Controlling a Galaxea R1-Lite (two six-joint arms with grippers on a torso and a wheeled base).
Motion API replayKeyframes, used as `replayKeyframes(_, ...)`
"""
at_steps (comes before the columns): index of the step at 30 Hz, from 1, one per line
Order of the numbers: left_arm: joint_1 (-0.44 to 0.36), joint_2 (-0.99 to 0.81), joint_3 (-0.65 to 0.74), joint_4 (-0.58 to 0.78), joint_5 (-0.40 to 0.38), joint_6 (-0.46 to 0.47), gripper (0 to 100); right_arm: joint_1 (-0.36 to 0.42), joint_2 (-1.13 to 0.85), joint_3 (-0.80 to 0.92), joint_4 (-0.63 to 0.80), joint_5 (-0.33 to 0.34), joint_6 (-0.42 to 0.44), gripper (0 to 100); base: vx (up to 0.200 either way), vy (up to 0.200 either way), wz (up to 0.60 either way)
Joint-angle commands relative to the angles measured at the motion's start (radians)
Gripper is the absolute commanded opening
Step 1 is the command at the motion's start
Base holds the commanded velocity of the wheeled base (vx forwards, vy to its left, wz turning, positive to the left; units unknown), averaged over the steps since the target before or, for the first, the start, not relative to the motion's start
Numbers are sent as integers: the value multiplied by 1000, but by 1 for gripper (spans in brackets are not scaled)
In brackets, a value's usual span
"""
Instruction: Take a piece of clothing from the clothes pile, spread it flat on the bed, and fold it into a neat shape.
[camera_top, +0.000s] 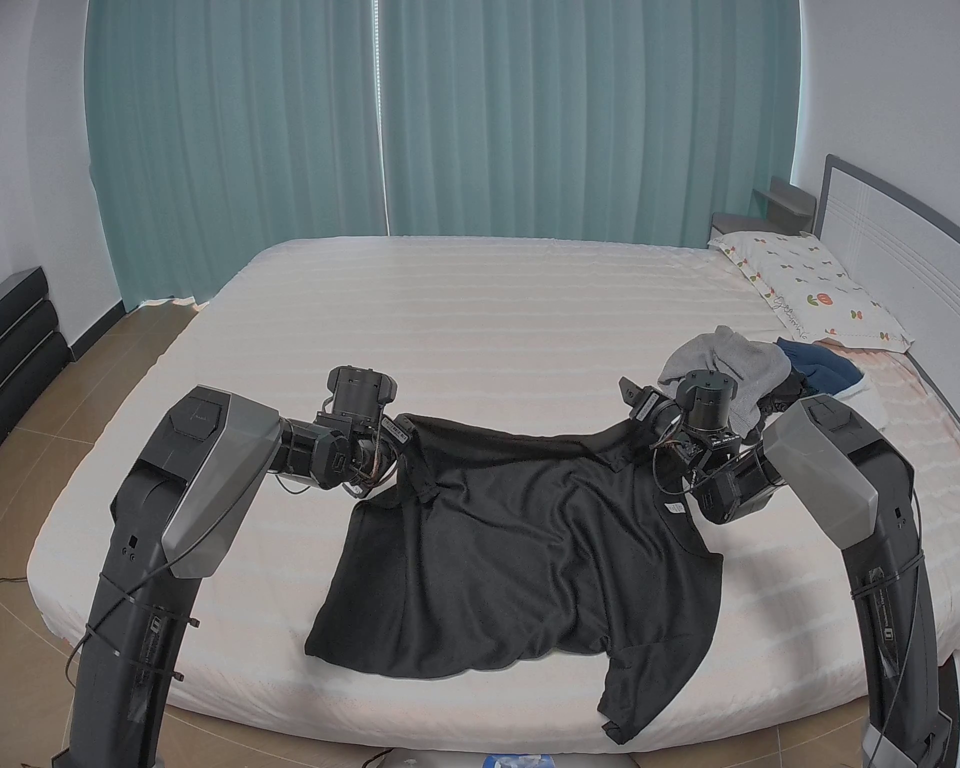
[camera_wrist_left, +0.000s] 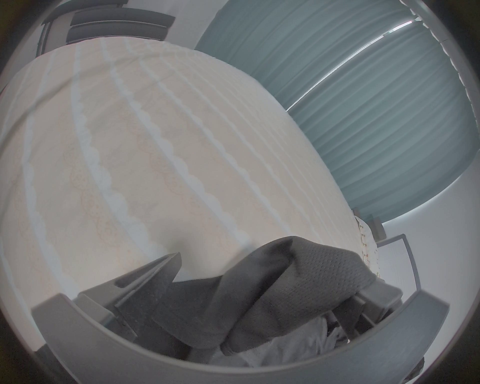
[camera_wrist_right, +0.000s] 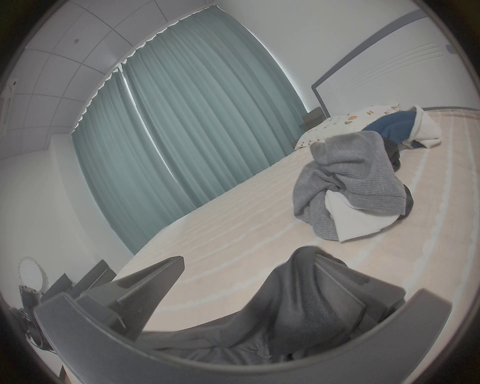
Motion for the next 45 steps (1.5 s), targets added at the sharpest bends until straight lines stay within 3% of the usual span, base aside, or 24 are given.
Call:
replayKeyframes(1,24,35,-45,12,6,-2,100,-24,-23,19,-20,1,29,100,0,0,0)
replayKeyframes(4,44,35,-75,6,12,-9,100,-37,-52,3,-46,1,100,100,0,0,0)
replayKeyframes(5,64,38,-121,-28,55,-58,100,-47,-58,-37,-48,-4,147,100,0,0,0)
replayKeyframes(7,73,38,-121,-57,84,-78,100,-52,-55,-56,-48,-10,159,100,0,0,0)
replayKeyframes(8,87,35,-121,-162,122,-100,100,-63,-41,-85,-48,-38,164,100,0,0,0)
replayKeyframes(10,99,38,-121,-191,118,-83,100,-69,-26,-89,-48,-49,164,100,0,0,0)
replayKeyframes(15,112,58,-121,-140,89,-48,100,-67,-18,-39,-37,-49,159,100,0,0,0)
replayKeyframes(17,112,84,-121,-74,81,17,100,-64,-37,21,-36,-38,155,100,0,0,0)
replayKeyframes(22,112,97,-121,56,65,66,100,-58,-110,181,-28,50,153,100,0,0,0)
replayKeyframes(27,112,49,-120,171,-27,55,100,-63,-183,314,0,136,153,100,0,0,0)
replayKeyframes(37,162,-158,103,171,-281,43,100,-63,-187,374,6,157,156,100,0,0,0)
replayKeyframes(45,213,-238,235,170,-392,54,100,-34,-183,340,59,208,169,100,0,0,0)
